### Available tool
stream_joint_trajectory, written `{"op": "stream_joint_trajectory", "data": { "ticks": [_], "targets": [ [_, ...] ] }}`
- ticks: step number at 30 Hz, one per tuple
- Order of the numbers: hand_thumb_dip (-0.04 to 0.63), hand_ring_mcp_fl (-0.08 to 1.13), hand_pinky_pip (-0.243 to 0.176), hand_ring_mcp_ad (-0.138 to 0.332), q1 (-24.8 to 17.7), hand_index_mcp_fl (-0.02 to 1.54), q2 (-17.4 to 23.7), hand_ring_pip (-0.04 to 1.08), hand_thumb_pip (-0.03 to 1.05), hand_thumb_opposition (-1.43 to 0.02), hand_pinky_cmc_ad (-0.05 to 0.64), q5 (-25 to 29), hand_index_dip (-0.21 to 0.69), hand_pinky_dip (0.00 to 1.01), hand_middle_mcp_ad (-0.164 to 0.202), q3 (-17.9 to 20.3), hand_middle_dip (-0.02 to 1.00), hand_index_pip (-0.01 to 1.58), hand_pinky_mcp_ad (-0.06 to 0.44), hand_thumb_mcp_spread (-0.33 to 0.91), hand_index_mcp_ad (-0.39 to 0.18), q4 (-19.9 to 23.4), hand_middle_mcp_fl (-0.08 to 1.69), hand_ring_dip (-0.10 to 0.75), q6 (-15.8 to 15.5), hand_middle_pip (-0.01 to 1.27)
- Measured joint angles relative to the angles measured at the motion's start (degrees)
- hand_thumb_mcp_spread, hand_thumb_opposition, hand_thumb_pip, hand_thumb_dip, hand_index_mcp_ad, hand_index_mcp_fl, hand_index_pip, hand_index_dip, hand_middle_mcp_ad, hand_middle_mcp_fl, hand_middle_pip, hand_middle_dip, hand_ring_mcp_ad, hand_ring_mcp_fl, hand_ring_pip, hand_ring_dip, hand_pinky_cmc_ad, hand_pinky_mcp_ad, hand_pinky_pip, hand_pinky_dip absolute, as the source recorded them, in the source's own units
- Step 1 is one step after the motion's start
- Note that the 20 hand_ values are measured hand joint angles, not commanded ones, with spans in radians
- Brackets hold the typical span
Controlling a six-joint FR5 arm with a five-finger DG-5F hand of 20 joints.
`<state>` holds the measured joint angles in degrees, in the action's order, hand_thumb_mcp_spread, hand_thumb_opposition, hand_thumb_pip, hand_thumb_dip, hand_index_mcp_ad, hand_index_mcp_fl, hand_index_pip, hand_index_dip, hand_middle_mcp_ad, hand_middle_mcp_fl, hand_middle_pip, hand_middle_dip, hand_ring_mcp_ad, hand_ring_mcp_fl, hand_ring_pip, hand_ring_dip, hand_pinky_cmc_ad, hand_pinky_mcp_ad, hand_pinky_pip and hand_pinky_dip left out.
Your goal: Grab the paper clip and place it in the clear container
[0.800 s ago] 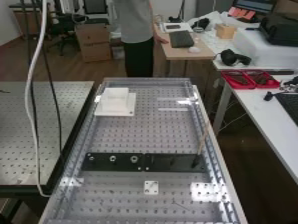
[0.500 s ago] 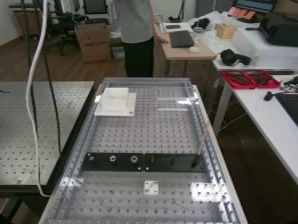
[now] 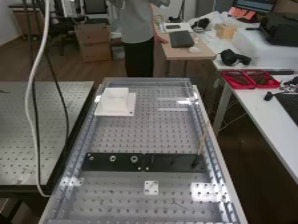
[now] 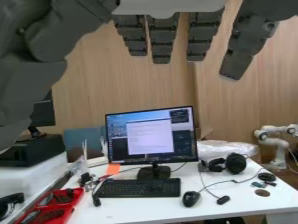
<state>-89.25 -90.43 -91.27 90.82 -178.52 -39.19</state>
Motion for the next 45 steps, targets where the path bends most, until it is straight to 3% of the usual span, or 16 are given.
{"op": "stream_joint_trajectory", "data": {
  "ticks": [4,22,33,45],
  "targets": [
    [0.017,0.00,-0.094,0.175,0.11,0.01,-0.25,0.07,0.31,-0.66,0.379,-0.07,0.075,0.46,0.075,0.05,0.16,0.06,0.314,0.22,0.019,0.14,0.01,0.086,0.26,0.11],
    [0.017,0.00,-0.106,0.175,0.30,0.01,-0.99,0.09,0.31,-0.66,0.398,0.28,0.080,0.46,0.075,0.12,0.16,0.07,0.311,0.22,0.019,0.02,0.01,0.086,1.21,0.11],
    [0.016,0.00,-0.106,0.175,0.65,0.01,-1.65,0.09,0.32,-0.68,0.414,2.18,0.080,0.46,0.075,3.08,0.16,0.07,0.330,0.21,0.019,2.81,0.01,0.086,3.02,0.11],
    [0.047,0.00,-0.106,0.176,1.52,0.01,-3.26,0.09,0.40,-0.71,0.414,4.16,0.045,0.46,0.075,5.57,0.16,0.08,0.330,0.25,-0.007,4.95,0.00,0.093,5.39,0.11]
  ]
}}
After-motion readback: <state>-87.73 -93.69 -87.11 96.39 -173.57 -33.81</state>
